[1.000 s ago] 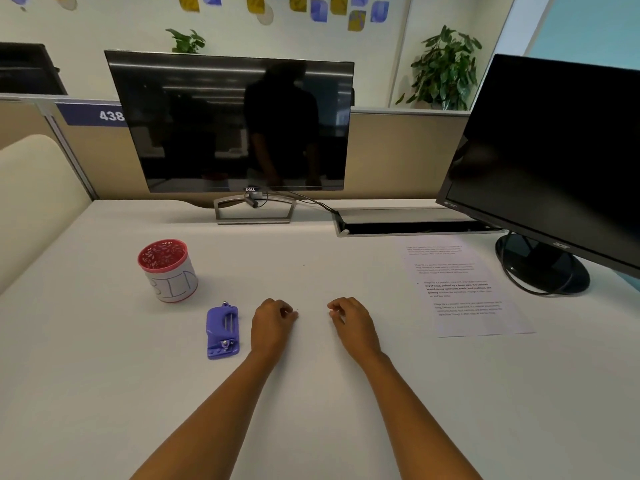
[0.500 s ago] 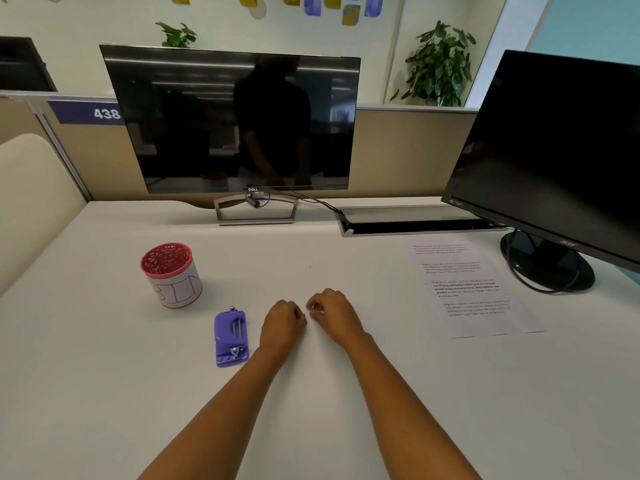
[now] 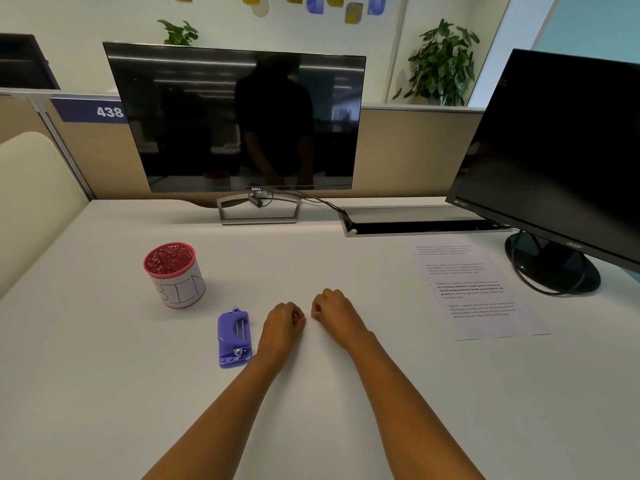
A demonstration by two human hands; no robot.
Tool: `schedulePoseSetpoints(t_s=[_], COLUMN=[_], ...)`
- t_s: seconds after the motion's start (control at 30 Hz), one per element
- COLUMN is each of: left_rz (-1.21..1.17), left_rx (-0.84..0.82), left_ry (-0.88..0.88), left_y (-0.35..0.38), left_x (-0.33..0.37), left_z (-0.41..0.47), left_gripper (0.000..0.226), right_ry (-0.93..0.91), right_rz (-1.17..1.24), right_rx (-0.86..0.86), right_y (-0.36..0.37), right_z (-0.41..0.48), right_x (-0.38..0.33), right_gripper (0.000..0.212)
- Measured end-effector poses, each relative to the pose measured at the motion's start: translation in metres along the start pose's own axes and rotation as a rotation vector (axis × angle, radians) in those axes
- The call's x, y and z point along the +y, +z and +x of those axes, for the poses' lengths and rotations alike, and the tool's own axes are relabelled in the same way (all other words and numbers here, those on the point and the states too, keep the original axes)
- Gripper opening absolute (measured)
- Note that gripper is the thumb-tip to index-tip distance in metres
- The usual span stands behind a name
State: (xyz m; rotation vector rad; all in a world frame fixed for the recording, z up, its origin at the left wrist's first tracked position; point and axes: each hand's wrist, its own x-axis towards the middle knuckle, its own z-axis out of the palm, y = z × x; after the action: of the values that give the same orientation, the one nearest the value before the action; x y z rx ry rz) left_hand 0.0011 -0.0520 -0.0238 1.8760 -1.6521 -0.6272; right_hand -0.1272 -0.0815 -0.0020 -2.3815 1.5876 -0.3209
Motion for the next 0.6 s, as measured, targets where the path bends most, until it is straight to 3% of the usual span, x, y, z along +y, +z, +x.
schedulePoseSetpoints(t_s=[0.13,0.37,0.6], left_rz=[0.000,0.120,0.175], left_rx=[0.009,-0.015,-0.092], left_ry=[0.050,0.039,-0.013], left_y=[-0.002,-0.004,-0.005], left_x=[0.002,0.011,0.015], left_z=[-0.002,0.003,0.008], left_gripper=[0.018,0.020,0.022], right_ry=[0.055,0.271,0.212], right_rz=[0.010,0.392,0.301], right_rx=[-0.037,0.010,0.028], right_y=[0.003,-0.005,-0.006], right_z=[-0.004,-0.006,-0.002], right_x=[0.005,0.014,0.009], right_gripper=[0.023,0.020,0.014])
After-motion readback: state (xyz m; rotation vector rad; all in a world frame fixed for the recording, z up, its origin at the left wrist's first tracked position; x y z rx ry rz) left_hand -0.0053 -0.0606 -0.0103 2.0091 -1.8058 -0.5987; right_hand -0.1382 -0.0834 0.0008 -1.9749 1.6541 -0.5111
